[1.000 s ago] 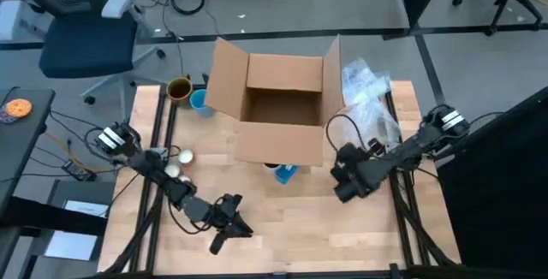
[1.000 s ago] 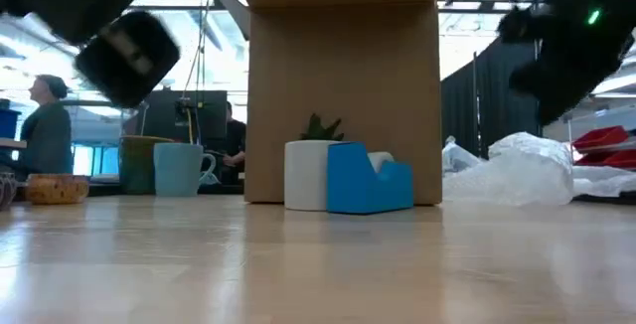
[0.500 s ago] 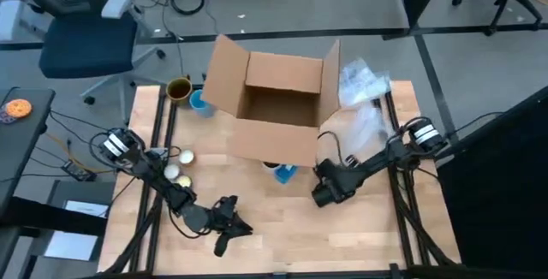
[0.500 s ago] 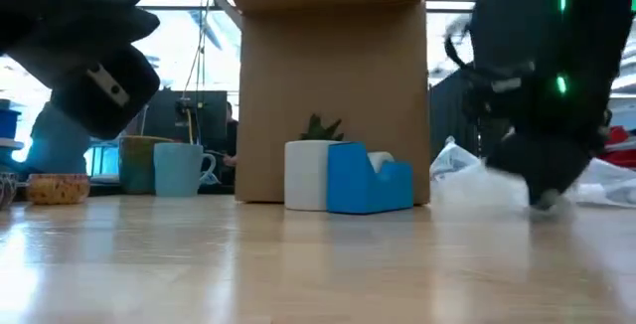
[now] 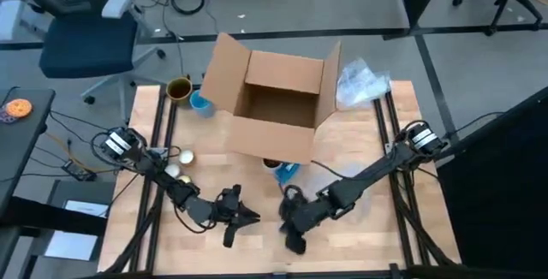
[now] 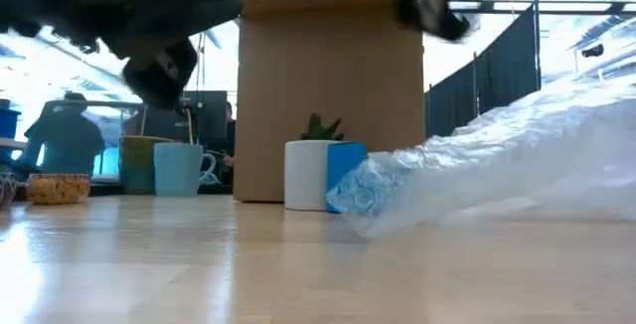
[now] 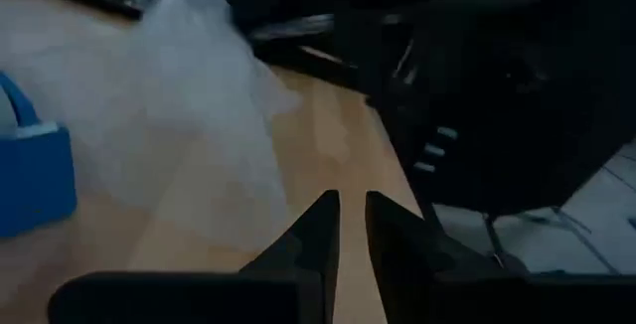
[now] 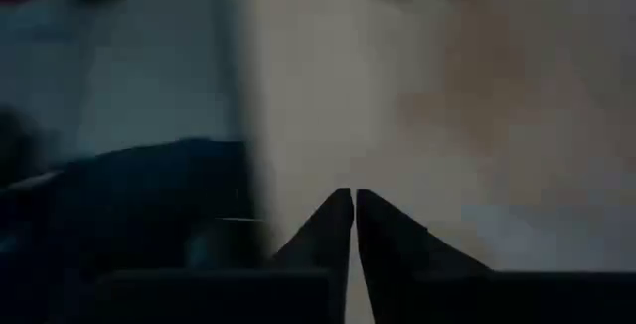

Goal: Wrap mug
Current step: Prepare the bubble wrap on the table

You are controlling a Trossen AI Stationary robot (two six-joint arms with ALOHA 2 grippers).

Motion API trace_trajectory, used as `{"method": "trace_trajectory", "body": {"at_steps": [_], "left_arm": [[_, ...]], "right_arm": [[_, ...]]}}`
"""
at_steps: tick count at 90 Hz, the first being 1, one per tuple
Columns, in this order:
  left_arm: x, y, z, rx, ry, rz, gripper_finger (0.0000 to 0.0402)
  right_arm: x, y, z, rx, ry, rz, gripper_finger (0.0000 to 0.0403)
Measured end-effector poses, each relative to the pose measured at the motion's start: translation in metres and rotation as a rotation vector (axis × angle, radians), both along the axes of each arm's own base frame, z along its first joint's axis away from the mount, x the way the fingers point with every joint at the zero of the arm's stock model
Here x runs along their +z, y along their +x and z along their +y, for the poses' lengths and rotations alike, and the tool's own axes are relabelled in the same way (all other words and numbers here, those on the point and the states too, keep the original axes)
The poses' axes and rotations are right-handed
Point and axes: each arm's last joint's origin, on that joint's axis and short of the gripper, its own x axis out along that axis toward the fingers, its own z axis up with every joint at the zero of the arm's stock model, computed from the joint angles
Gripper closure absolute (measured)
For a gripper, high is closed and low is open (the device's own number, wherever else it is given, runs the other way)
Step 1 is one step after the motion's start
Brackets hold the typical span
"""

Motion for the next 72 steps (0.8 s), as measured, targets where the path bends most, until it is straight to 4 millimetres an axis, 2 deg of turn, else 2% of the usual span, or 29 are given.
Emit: {"method": "trace_trajectory", "body": {"at_steps": [13, 30, 41, 53, 72], "left_arm": [[0.010, 0.012, -0.003, 0.005, 0.014, -0.039, 0.0362], [0.006, 0.039, -0.021, -0.011, 0.101, -0.051, 0.0351], [-0.008, 0.056, -0.030, 0.012, 0.152, -0.018, 0.0315], [-0.024, 0.069, -0.029, 0.073, 0.147, 0.057, 0.0262], [-0.047, 0.089, -0.025, 0.117, 0.075, 0.153, 0.0198]], "right_arm": [[0.030, -0.024, -0.001, -0.036, -0.116, -0.019, 0.0403], [0.036, -0.069, -0.007, -0.187, -0.277, 0.176, 0.0403], [0.040, -0.090, -0.005, -0.257, -0.298, 0.233, 0.0403], [0.042, -0.108, 0.003, -0.293, -0.311, 0.249, 0.0403], [0.039, -0.123, 0.018, -0.313, -0.303, 0.257, 0.0403]]}}
